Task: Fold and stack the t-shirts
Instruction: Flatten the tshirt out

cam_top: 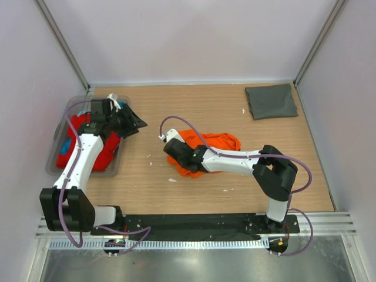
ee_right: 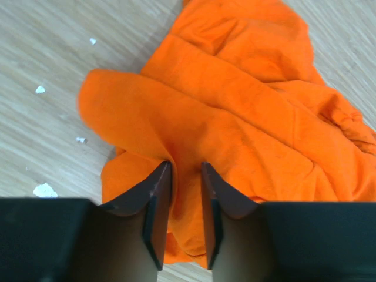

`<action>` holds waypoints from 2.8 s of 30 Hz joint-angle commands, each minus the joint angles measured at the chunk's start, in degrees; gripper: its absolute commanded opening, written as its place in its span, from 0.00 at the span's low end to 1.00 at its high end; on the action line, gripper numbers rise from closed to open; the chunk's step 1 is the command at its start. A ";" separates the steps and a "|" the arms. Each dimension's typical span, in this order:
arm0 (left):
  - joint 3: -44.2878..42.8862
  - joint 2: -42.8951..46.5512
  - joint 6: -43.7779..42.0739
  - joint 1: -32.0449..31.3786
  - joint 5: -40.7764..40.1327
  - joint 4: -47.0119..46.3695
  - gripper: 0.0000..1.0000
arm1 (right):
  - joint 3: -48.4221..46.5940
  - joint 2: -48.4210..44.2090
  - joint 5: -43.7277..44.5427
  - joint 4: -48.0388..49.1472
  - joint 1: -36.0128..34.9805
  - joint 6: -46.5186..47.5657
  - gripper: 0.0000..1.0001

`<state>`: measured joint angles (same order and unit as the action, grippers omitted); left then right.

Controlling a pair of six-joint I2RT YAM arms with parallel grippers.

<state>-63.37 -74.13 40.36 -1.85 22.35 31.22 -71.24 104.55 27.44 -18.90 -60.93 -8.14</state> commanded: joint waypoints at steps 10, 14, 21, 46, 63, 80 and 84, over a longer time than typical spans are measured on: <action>4.22 -0.31 -7.75 -1.57 4.11 -0.38 0.54 | -4.41 -6.81 18.23 -6.21 0.10 -8.26 0.01; 3.35 -1.46 -8.28 -4.74 1.75 1.21 0.54 | -6.28 -13.22 19.77 -22.91 3.86 -21.72 0.01; 0.01 -8.64 -8.02 -16.68 -4.86 0.16 0.62 | 8.47 -32.82 14.84 -31.55 11.17 -32.46 0.01; -4.47 -35.12 -0.28 -23.64 1.20 -15.67 0.10 | 16.84 -49.80 14.66 -30.68 14.78 -33.34 0.01; -29.88 -5.59 -9.86 -23.38 -32.01 22.21 0.00 | -15.68 -48.04 23.10 -42.71 16.89 -27.72 0.01; -15.56 -16.04 -13.11 -23.38 -23.59 19.41 0.00 | 12.34 -53.92 13.00 -36.76 16.98 -34.74 0.01; -17.91 -22.88 -14.43 -23.20 -24.19 17.91 0.00 | 16.83 -50.17 13.34 -32.97 17.94 -34.23 0.01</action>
<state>-78.72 -94.08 28.01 -25.43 -2.68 51.88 -54.92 52.53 40.73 -58.13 -44.01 -40.73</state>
